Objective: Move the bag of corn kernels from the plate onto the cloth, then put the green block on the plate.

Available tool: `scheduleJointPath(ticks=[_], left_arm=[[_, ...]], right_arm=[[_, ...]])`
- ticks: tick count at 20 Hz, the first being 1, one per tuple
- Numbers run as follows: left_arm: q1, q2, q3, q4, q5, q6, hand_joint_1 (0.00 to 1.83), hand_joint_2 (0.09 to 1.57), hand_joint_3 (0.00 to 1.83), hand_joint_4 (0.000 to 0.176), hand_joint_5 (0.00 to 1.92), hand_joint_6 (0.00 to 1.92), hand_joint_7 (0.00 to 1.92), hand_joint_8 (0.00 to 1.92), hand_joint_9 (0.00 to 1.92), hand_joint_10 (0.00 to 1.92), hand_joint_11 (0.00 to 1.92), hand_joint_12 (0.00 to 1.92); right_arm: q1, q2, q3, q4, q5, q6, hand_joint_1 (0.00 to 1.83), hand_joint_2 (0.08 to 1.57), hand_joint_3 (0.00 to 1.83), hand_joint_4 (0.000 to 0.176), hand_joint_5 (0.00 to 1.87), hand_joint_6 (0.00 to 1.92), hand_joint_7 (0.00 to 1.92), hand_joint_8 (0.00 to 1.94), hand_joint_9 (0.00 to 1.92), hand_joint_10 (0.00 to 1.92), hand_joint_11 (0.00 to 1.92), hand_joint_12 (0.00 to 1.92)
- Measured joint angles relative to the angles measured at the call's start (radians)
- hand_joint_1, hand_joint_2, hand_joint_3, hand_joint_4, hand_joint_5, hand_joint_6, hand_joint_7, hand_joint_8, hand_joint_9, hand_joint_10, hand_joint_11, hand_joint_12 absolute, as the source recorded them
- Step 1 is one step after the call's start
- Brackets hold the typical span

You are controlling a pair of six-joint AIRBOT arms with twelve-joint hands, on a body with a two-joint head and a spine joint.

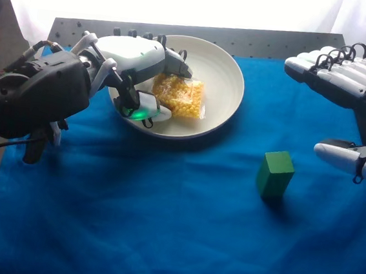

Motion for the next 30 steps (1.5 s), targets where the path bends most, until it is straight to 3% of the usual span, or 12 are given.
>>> scheduleJointPath(ticks=[2,8,9,10,11,19,20,21,22,26,28,30], left_arm=[[0.000,0.000,0.000,0.001,0.000,0.000,1.00,1.26,0.00,0.000,0.39,0.60,0.34,0.77,0.32,1.21,0.25,1.69],[-0.002,0.015,-0.024,0.021,0.003,0.000,1.14,1.23,0.00,0.000,0.50,0.47,0.33,1.04,0.40,1.41,0.42,1.78],[-0.002,0.016,-0.027,0.023,0.002,0.000,1.23,1.31,0.00,0.000,0.50,0.51,0.52,1.51,0.44,1.55,0.52,1.87],[-0.002,0.020,-0.036,0.023,0.000,0.000,1.25,1.34,0.00,0.000,0.46,0.60,0.52,1.65,0.45,1.63,0.53,1.90],[-0.002,0.021,-0.037,0.027,-0.001,-0.002,1.26,1.36,0.00,0.000,0.43,1.36,0.47,1.72,0.61,1.76,0.54,1.91],[-0.001,0.132,-0.181,0.114,-0.061,0.002,1.23,1.40,0.00,0.000,0.39,1.70,0.38,1.77,0.59,1.82,0.49,1.86],[-0.001,0.166,-0.222,0.143,-0.098,-0.001,1.06,1.42,0.00,0.001,0.43,1.73,0.47,1.77,0.51,1.56,0.52,1.80],[-0.001,0.214,-0.277,0.189,-0.143,-0.010,1.35,1.35,0.00,0.000,0.33,1.20,0.41,1.69,0.58,1.73,0.47,1.81],[0.003,0.260,-0.329,0.223,-0.192,-0.015,1.42,1.34,0.00,0.000,0.35,0.98,0.40,1.68,0.59,1.79,0.50,1.90],[0.121,0.379,-0.480,0.301,-0.346,-0.060,1.43,1.34,0.00,0.000,0.27,1.05,0.40,1.67,0.57,1.83,0.42,1.92],[0.182,0.402,-0.520,0.315,-0.391,-0.119,1.20,1.28,0.00,0.000,0.34,0.78,0.34,0.99,0.37,1.49,0.37,1.82],[0.255,0.429,-0.549,0.340,-0.480,-0.194,1.17,1.31,0.00,0.000,0.39,0.57,0.34,0.80,0.30,1.31,0.24,1.70]], right_arm=[[0.000,0.000,0.000,0.000,0.000,0.000,0.69,1.39,0.00,0.000,0.00,0.00,0.00,0.00,0.00,0.00,0.00,0.00],[0.000,0.000,0.000,0.001,0.000,0.000,0.68,1.39,0.00,0.000,0.00,0.00,0.00,0.00,0.00,0.00,0.00,0.00],[0.000,0.000,0.000,0.005,0.000,0.000,0.63,1.40,0.00,0.000,0.00,0.00,0.00,0.00,0.00,0.00,0.00,0.00],[0.000,0.000,0.000,0.005,0.000,0.000,0.62,1.40,0.00,0.000,0.00,0.00,0.00,0.00,0.00,0.00,0.00,0.00],[0.000,0.000,0.000,0.005,0.000,0.000,0.60,1.40,0.00,0.000,0.00,0.00,0.00,0.00,0.00,0.00,0.00,0.00],[-0.012,0.000,0.000,0.012,0.004,0.000,0.53,1.41,0.00,0.000,0.00,0.00,0.00,0.00,0.00,0.00,0.00,0.00],[-0.012,0.000,0.000,0.012,0.004,0.000,0.56,1.40,0.00,0.000,0.00,0.00,0.00,0.00,0.00,0.00,0.00,0.00],[-0.015,0.000,0.000,0.014,0.006,0.000,0.59,1.40,0.00,0.000,0.00,0.00,0.00,0.00,0.00,0.00,0.00,0.00],[-0.015,0.000,0.000,0.018,0.005,0.000,0.56,1.40,0.00,0.000,0.00,0.00,0.00,0.00,0.00,0.00,0.00,0.00],[-0.025,0.000,-0.004,0.028,0.006,0.000,0.57,1.40,0.00,0.000,0.00,0.00,0.00,0.00,0.00,0.00,0.01,0.01],[-0.025,0.000,-0.008,0.031,0.006,0.000,0.38,1.42,0.01,0.000,0.00,0.00,0.00,0.00,0.00,0.00,0.00,0.01],[-0.025,-0.001,-0.010,0.032,0.009,0.000,0.35,1.42,0.00,0.000,0.00,0.00,0.00,0.00,0.00,0.00,0.00,0.24]])
